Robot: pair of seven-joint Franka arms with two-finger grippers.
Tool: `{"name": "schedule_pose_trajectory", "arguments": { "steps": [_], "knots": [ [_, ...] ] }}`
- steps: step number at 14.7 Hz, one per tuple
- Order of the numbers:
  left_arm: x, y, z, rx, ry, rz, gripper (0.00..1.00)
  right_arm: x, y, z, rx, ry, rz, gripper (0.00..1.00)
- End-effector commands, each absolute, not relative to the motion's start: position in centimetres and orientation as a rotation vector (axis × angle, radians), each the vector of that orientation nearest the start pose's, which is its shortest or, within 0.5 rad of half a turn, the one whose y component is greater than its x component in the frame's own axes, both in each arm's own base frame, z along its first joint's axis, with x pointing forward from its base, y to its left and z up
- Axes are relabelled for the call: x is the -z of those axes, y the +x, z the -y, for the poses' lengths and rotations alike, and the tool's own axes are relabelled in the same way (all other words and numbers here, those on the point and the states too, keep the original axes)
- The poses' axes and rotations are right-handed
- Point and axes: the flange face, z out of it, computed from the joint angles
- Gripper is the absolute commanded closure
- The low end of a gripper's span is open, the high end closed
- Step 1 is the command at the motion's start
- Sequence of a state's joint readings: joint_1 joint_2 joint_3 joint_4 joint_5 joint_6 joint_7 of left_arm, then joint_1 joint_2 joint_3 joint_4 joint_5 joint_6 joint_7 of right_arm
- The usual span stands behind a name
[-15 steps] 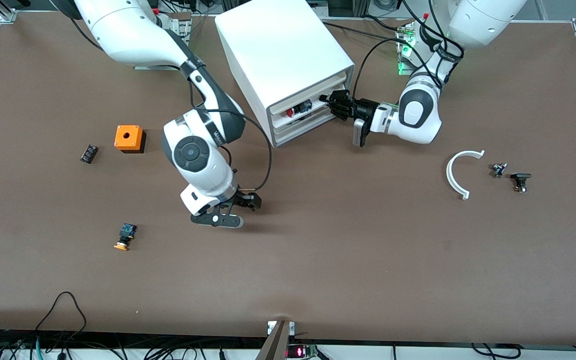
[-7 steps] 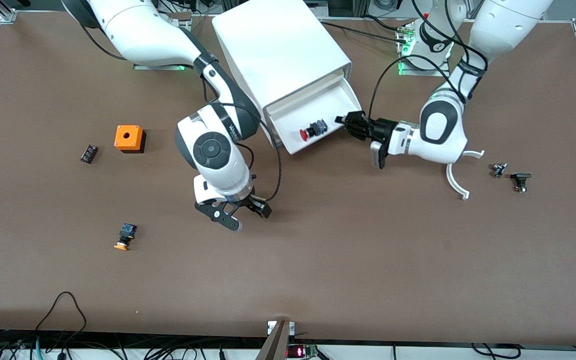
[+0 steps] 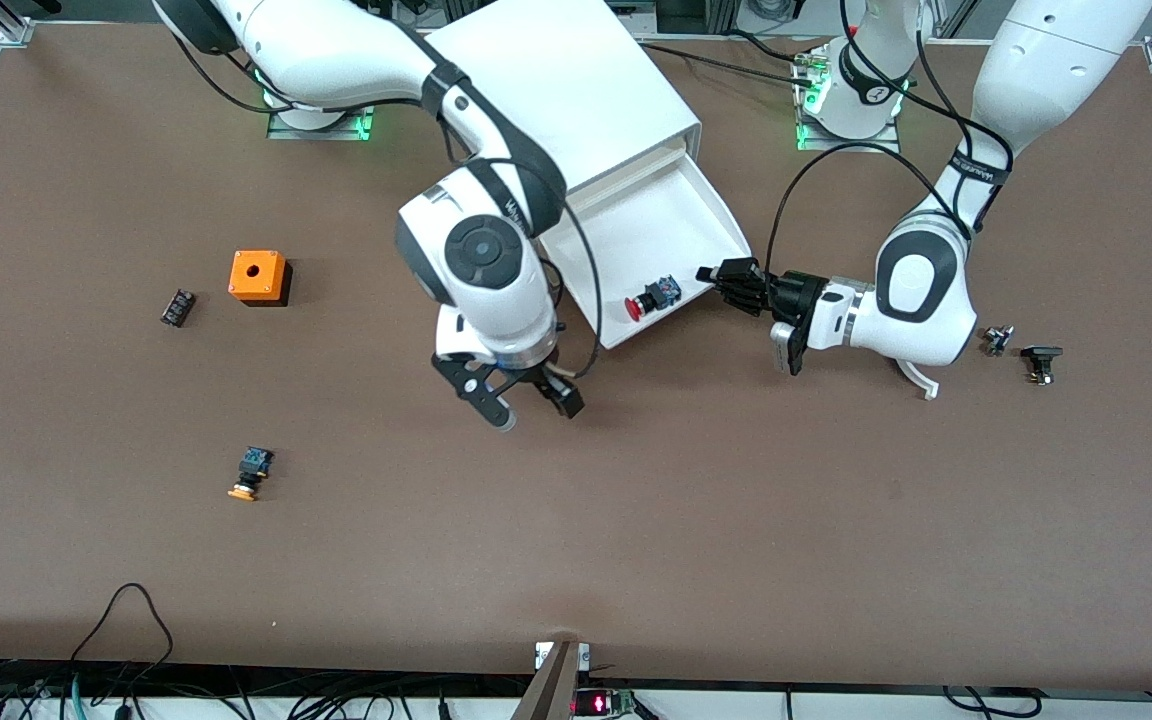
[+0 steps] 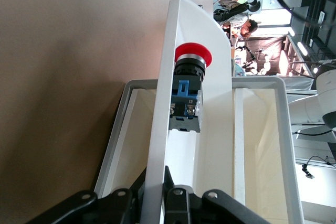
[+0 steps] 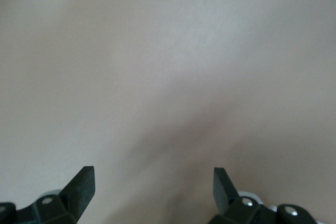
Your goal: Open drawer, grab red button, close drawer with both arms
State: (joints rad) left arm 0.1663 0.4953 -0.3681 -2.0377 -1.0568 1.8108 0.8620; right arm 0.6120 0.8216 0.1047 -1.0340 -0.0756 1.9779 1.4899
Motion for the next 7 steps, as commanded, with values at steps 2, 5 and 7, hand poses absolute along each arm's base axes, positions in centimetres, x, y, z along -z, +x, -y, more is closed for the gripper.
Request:
{"name": "schedule_pose_trajectory", "arguments": {
  "steps": [2, 5, 7],
  "knots": [
    [-23.0, 53.9, 15.8, 0.311, 1.901, 0.379, 0.0, -38.5, 58.1, -52.9, 0.095, -2.761, -1.169, 0.0],
    [-24.6, 55.1, 15.2, 0.304, 1.896, 0.396, 0.0, -39.0, 55.2, -56.2, 0.09, -2.744, -1.165, 0.0],
    [-26.6, 56.2, 15.0, 0.343, 1.888, 0.373, 0.0, -39.2, 53.4, -58.0, 0.086, -2.726, -1.179, 0.0]
  ]
}}
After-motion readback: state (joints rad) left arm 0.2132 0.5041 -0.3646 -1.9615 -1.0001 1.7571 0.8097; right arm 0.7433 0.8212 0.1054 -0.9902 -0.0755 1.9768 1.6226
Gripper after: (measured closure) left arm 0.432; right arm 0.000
